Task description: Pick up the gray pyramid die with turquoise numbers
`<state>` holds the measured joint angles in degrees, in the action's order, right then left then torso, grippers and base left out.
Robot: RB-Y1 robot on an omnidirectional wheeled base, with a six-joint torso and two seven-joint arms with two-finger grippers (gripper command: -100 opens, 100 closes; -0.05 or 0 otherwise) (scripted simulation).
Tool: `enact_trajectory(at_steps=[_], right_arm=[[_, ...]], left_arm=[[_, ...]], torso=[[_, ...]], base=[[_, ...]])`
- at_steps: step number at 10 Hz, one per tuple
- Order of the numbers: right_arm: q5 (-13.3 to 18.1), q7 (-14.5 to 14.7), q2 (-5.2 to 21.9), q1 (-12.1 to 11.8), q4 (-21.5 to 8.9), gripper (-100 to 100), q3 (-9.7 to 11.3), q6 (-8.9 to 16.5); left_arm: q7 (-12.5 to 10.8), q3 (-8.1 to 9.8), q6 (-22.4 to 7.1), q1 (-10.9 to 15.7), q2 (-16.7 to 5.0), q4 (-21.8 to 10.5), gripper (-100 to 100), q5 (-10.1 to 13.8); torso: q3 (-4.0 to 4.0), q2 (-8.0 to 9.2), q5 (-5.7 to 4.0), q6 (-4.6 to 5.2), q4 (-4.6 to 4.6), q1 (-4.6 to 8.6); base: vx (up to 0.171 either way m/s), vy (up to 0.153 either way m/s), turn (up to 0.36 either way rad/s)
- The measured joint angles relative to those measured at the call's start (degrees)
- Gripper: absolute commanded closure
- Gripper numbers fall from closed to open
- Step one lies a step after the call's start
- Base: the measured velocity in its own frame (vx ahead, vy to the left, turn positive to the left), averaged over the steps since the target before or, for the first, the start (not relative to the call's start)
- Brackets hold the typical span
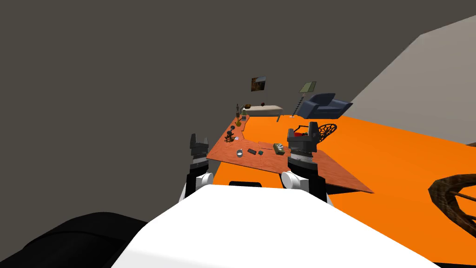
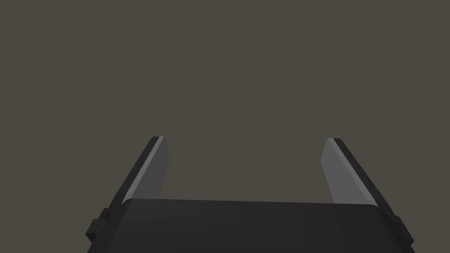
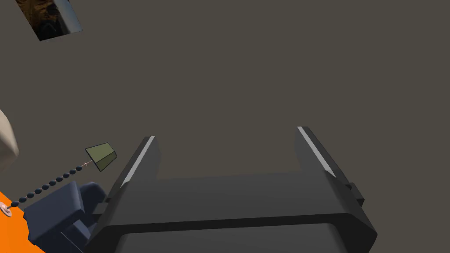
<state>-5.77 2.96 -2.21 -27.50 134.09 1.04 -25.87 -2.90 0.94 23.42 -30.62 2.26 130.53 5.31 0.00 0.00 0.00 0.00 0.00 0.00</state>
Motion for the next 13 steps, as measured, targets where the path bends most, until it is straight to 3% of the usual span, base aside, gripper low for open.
enact_trajectory(at_steps=[4, 7, 9, 10, 13], right_arm=[[3.08, 1.37, 5.7, 0.68, -2.1, -100, 0.62, 2.45], [6.38, 2.67, 9.59, 2.33, -6.43, -100, 0.46, 4.8], [9.32, 4.11, 11.77, 2.2, -7.76, -100, 1.05, 7.56], [11.03, 5.0, 12.59, 3.31, -9.63, -100, 1.3, 9.35], [16.1, 7.74, 15.55, 3.72, -14.73, -100, 2.03, 13.18]], left_arm=[[0.0, -0.01, 0.0, 0.01, 0.01, 0.0, 0, 0.0], [0.0, -0.01, 0.0, 0.01, 0.01, 0.0, 0, 0.0], [0.0, -0.01, 0.0, 0.01, 0.01, 0.0, 0, 0.0], [0.0, -0.01, 0.0, 0.01, 0.01, 0.0, 0, 0.0], [0.0, -0.01, 0.0, 0.01, 0.01, 0.0, 0, 0.0]], torso=[[-0.08, 0.14, 0.07, -0.01, -0.03, -0.29], [-0.09, 0.17, 0.09, -0.02, -0.03, -0.42], [-0.09, 0.15, 0.11, -0.03, -0.04, -0.48], [-0.06, 0.1, 0.1, -0.03, -0.02, -0.41], [-0.1, 0.18, 0.1, -0.01, -0.04, -0.42]], base=[[-0.037, 0.078, 0.211], [-0.045, 0.118, 0.28], [-0.02, 0.119, 0.345], [-0.027, 0.095, 0.366], [-0.023, 0.112, 0.352]])
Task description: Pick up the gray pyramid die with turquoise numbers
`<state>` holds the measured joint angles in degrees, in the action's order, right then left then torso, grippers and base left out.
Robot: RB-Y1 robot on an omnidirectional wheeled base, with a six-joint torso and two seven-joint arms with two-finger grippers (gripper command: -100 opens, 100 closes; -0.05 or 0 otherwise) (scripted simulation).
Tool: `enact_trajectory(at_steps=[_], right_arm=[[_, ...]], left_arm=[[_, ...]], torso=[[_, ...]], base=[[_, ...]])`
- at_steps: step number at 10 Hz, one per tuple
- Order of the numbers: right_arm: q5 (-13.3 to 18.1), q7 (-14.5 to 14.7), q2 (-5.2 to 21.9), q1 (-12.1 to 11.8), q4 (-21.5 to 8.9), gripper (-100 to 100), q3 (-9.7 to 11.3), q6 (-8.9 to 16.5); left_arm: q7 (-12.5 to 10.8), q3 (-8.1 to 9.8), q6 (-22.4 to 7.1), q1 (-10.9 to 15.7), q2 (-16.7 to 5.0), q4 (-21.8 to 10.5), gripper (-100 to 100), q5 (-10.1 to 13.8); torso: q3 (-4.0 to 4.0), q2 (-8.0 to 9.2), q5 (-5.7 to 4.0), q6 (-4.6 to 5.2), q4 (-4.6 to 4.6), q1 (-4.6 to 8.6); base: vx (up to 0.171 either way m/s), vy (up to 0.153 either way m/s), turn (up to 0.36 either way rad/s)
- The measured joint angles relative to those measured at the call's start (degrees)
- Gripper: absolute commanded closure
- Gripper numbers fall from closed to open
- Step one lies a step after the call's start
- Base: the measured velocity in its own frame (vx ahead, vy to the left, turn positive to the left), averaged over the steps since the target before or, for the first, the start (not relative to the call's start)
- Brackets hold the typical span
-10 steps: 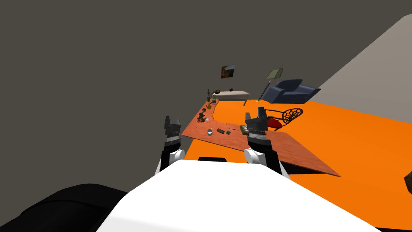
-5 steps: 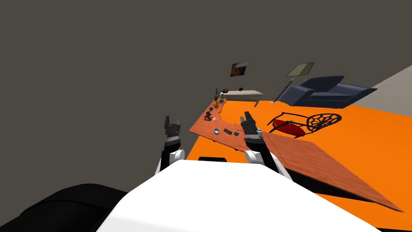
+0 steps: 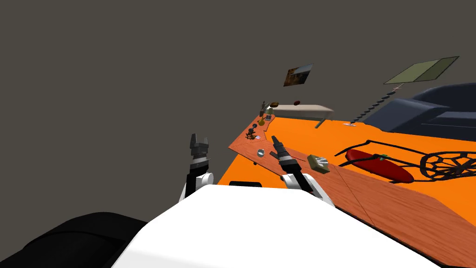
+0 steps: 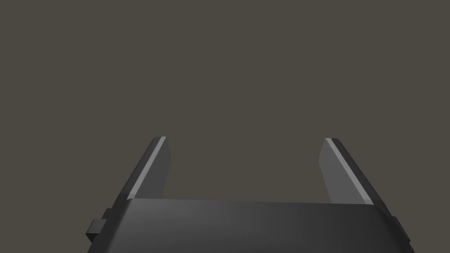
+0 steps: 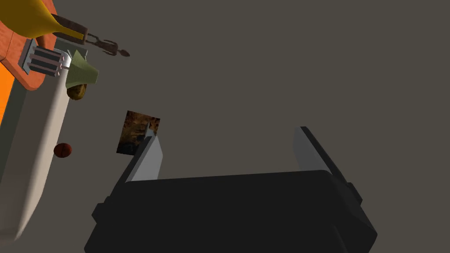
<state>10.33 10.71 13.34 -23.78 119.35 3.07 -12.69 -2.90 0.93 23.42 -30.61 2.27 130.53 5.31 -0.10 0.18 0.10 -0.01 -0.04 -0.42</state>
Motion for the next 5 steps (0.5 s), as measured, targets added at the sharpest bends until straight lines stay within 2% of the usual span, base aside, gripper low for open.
enact_trajectory(at_steps=[2, 3, 4, 5], right_arm=[[2.66, 1.79, 1.23, -0.33, -3.22, -100, 0.46, 1.5], [4.0, 2.49, 1.74, 0.45, -5.28, -100, 0.67, 2.53], [5.7, 3.44, 2.79, 0.21, -5.65, -100, 1.2, 4.97], [6.44, 3.96, 3.34, -0.15, -6.21, -100, 1.28, 6.11]], left_arm=[[0.0, 0.01, 0.0, -0.01, -0.01, 0.0, 0, 0.0], [0.0, 0.01, 0.0, 0.0, -0.01, 0.0, 0, 0.0], [0.0, 0.01, 0.0, 0.0, -0.01, 0.0, 0, 0.0], [0.0, 0.02, 0.0, -0.02, -0.01, 0.0, 0, 0.0]], torso=[[0.03, -0.05, -0.03, 0.05, 0.01, 0.2], [0.04, -0.07, -0.05, 0.01, 0.01, 0.26], [0.03, -0.05, -0.04, 0.01, 0.01, 0.2], [0.01, -0.02, -0.05, 0.08, 0.0, 0.28]], base=[[0.006, 0.055, 0.204], [0.001, 0.071, 0.424], [0.002, 0.046, 0.096], [-0.002, 0.013, -0.066]])
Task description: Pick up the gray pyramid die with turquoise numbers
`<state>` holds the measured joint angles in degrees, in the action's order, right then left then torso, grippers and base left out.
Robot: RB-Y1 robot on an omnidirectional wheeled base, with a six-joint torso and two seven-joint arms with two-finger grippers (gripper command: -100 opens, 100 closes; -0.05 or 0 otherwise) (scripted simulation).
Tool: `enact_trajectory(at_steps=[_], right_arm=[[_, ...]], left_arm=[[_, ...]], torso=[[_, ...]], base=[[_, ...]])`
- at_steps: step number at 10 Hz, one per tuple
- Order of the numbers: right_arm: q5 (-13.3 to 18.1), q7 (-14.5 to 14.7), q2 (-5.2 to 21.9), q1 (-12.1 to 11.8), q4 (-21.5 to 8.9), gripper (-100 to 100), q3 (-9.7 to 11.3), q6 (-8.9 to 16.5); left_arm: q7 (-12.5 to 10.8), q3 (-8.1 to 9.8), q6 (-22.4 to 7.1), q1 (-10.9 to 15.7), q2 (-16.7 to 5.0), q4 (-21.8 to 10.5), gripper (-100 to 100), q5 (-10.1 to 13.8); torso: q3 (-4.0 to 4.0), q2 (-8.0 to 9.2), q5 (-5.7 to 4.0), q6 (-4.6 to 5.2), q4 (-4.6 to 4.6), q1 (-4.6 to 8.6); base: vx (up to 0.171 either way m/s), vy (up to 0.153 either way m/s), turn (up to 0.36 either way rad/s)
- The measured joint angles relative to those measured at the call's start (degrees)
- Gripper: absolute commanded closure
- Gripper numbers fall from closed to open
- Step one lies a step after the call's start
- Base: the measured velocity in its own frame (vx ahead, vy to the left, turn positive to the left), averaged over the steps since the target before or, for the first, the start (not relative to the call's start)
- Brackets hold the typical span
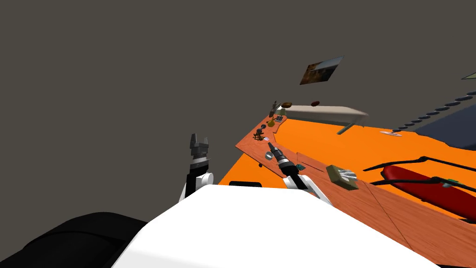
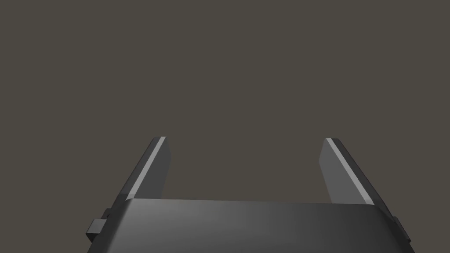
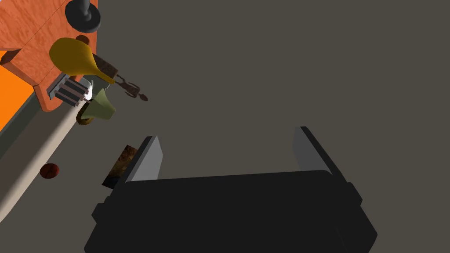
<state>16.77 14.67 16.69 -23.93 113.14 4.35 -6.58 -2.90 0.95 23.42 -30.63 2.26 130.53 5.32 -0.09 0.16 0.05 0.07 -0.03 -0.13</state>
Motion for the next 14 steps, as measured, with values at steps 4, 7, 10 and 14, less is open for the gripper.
enact_trajectory(at_steps=[4, 7, 10, 14], right_arm=[[2.71, 1.65, 2.1, 1.45, -5.95, -100, -0.18, 1.83], [7.04, 5.0, 3.66, 2.27, -12.75, -100, 0.35, 5.26], [10.51, 7.63, 5.78, 1.43, -17.21, -100, 0.74, 8.73], [15.32, 11.76, 7.47, 0.63, -24.56, -100, 0.92, 12.58]], left_arm=[[0.0, 0.0, 0.0, 0.01, 0.0, 0.0, 0, 0.0], [0.0, 0.0, 0.0, 0.0, 0.0, 0.0, 0, 0.0], [0.0, 0.01, 0.0, 0.0, -0.01, 0.0, 0, 0.0], [0.0, 0.01, 0.0, 0.0, -0.01, 0.0, 0, 0.0]], torso=[[0.0, -0.01, -0.03, -0.05, 0.0, 0.11], [0.0, 0.0, -0.03, 0.0, 0.0, 0.14], [-0.02, 0.03, -0.05, 0.02, -0.01, 0.24], [-0.04, 0.06, -0.06, 0.01, -0.02, 0.31]], base=[[0.0, 0.026, 0.25], [0.002, 0.017, 0.229], [-0.003, -0.009, 0.192], [-0.01, -0.03, 0.202]])
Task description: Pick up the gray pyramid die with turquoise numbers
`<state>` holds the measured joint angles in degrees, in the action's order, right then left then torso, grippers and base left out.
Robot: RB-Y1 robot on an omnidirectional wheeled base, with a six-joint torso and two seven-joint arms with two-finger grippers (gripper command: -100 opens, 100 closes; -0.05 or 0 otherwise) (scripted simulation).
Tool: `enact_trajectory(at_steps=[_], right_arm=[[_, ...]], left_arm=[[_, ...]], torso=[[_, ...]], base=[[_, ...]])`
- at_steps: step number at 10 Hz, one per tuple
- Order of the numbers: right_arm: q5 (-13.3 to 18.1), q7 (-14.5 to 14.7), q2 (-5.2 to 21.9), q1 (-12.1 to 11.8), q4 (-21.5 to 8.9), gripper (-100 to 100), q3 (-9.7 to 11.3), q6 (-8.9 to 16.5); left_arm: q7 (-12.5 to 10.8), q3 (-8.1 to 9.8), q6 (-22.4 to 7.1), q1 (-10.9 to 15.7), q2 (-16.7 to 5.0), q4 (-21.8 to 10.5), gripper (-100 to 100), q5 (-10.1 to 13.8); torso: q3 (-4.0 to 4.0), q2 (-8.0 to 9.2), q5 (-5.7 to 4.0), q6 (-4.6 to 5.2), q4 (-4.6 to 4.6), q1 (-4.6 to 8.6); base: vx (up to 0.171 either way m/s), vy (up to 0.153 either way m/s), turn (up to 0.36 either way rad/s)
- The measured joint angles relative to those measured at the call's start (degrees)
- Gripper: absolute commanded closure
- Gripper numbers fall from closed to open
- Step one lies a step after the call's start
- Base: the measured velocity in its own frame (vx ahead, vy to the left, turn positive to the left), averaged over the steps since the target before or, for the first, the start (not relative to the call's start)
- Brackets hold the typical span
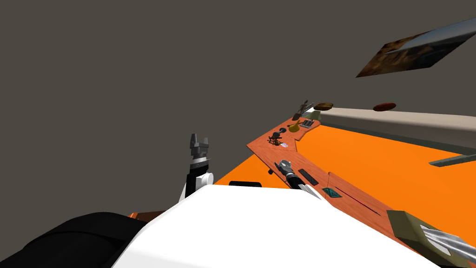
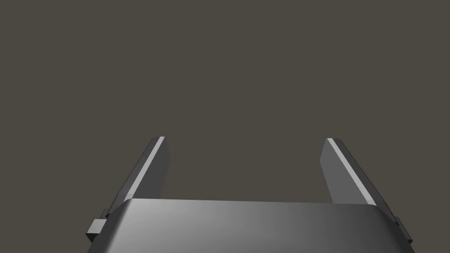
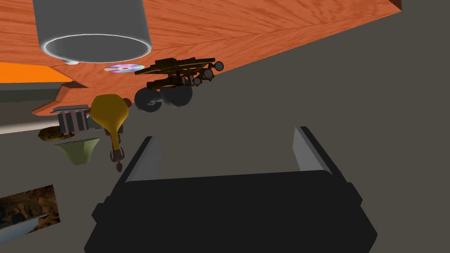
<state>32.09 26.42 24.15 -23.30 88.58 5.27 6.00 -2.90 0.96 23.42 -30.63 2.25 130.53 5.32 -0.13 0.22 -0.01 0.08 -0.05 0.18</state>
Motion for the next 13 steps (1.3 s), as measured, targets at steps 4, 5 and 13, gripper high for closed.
enact_trajectory(at_steps=[4, 5, 13], right_arm=[[2.78, 2.65, 2.09, -0.22, -5.55, -100, 0.38, 3.37], [3.41, 3.22, 2.16, 0.04, -7.23, -100, 0.23, 3.65], [8.66, 8.98, 5.81, -1.06, -19.67, -100, 0.72, 9.17]], left_arm=[[0.0, 0.0, 0.0, 0.0, 0.0, 0.0, 0, 0.0], [0.0, 0.0, 0.0, -0.01, 0.0, 0.0, 0, 0.0], [0.0, 0.01, 0.0, -0.01, -0.01, 0.0, 0, 0.0]], torso=[[0.01, -0.01, 0.0, 0.0, 0.0, 0.0], [0.0, -0.01, -0.01, 0.02, 0.0, 0.02], [-0.02, 0.03, -0.04, 0.02, -0.01, 0.15]], base=[[-0.009, -0.031, 0.09], [-0.019, -0.037, 0.183], [-0.022, -0.062, 0.106]])
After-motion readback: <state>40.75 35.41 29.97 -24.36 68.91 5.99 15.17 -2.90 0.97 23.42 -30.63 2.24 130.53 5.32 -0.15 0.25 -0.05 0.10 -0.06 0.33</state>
